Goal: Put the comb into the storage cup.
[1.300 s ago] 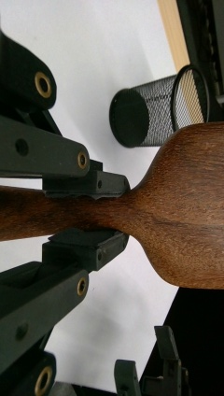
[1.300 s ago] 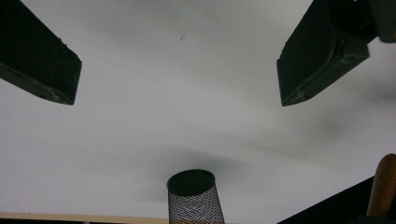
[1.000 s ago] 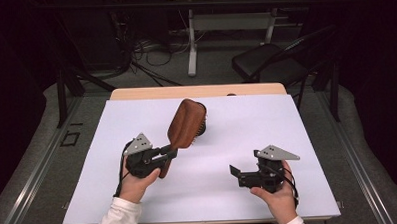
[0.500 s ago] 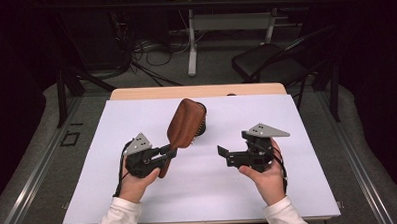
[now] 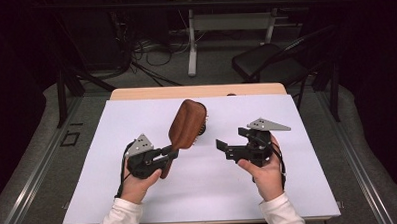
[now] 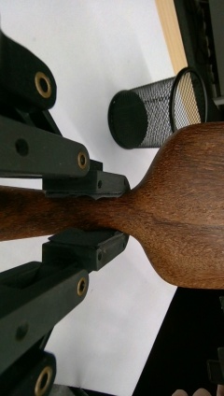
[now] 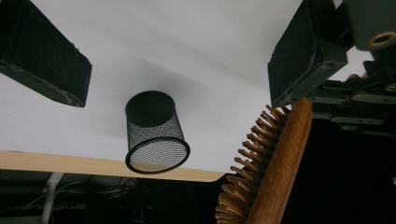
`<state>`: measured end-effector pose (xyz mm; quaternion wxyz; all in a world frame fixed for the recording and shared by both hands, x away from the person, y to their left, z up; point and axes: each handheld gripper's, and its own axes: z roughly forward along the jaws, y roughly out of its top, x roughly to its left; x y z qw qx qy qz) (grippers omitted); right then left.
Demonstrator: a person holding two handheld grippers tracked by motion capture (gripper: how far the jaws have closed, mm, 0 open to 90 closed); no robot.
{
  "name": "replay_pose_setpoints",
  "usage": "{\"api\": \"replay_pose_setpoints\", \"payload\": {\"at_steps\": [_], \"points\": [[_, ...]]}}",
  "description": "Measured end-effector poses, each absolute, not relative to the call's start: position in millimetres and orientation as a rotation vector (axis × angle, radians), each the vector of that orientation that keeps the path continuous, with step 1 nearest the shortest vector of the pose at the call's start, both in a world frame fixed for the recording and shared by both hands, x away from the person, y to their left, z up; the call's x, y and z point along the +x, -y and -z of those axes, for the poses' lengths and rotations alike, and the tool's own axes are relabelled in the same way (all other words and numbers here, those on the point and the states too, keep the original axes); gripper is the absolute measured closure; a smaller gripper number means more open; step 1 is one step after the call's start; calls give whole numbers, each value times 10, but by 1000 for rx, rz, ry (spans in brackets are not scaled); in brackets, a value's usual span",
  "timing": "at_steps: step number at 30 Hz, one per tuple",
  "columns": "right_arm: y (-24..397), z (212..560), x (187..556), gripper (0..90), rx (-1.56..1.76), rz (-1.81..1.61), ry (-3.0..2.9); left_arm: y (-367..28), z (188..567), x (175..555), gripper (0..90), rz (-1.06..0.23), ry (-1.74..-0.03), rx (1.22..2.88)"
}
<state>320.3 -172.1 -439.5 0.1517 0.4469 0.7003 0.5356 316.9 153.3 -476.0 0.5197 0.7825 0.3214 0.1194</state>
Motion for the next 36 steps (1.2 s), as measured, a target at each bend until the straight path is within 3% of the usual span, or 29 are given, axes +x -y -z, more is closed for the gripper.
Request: {"api": "replay_pose_setpoints", "payload": {"at_steps": [36], "points": [[1628,4524,3184,91,1420,-1739,-2081,-1180,4972,3019,728,-238,-694,1943]]}}
